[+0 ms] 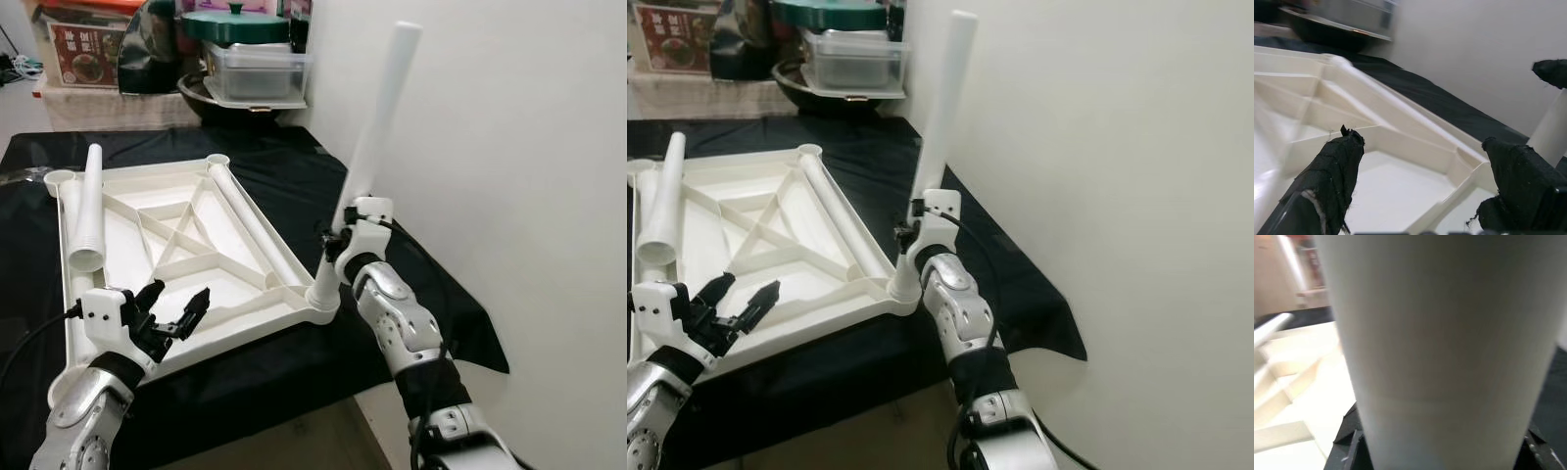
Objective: Building children table
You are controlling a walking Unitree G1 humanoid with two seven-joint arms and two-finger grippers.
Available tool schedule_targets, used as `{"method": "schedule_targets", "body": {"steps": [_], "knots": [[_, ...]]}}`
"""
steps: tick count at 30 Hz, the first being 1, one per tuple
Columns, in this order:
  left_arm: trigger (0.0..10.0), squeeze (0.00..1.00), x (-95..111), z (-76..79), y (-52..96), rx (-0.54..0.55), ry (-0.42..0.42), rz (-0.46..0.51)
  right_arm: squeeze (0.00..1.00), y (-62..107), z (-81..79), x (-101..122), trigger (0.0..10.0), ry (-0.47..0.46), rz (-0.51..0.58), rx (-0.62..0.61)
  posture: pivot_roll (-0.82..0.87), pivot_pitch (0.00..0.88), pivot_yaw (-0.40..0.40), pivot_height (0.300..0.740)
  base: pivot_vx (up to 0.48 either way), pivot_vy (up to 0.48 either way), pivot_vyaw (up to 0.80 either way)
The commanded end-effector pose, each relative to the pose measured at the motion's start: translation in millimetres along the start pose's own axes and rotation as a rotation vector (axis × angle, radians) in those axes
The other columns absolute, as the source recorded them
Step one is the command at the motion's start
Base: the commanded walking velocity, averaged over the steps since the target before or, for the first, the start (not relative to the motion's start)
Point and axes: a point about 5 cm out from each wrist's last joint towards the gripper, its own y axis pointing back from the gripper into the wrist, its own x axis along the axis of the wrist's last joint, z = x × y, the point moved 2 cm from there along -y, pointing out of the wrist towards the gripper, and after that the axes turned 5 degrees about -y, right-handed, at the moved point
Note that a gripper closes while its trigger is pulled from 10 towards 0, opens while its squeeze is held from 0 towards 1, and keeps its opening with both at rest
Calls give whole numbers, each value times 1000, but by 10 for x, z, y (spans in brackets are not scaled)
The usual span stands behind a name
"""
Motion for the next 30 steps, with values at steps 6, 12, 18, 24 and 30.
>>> {"method": "schedule_targets", "body": {"steps": [6,12,18,24,30], "knots": [[10000,0,-5,53,-21,-24,6,2,725,93,-522,-72,10000,-147,-70,438,152,0,-138,740,0,0,0],[10000,0,1,43,-29,-21,6,5,0,492,-940,37,10000,-75,-126,966,152,0,-138,740,0,0,0],[10000,0,4,42,-34,-21,6,6,0,674,-1004,-40,10000,-7,-183,1123,156,0,-142,740,0,0,0],[10000,0,12,46,-29,-18,7,9,0,72,-587,-148,0,36,-145,533,160,0,-146,740,0,0,0],[10000,0,13,54,-21,-22,10,9,0,-19,215,-215,0,53,-161,-135,155,0,-143,740,0,0,0]]}}
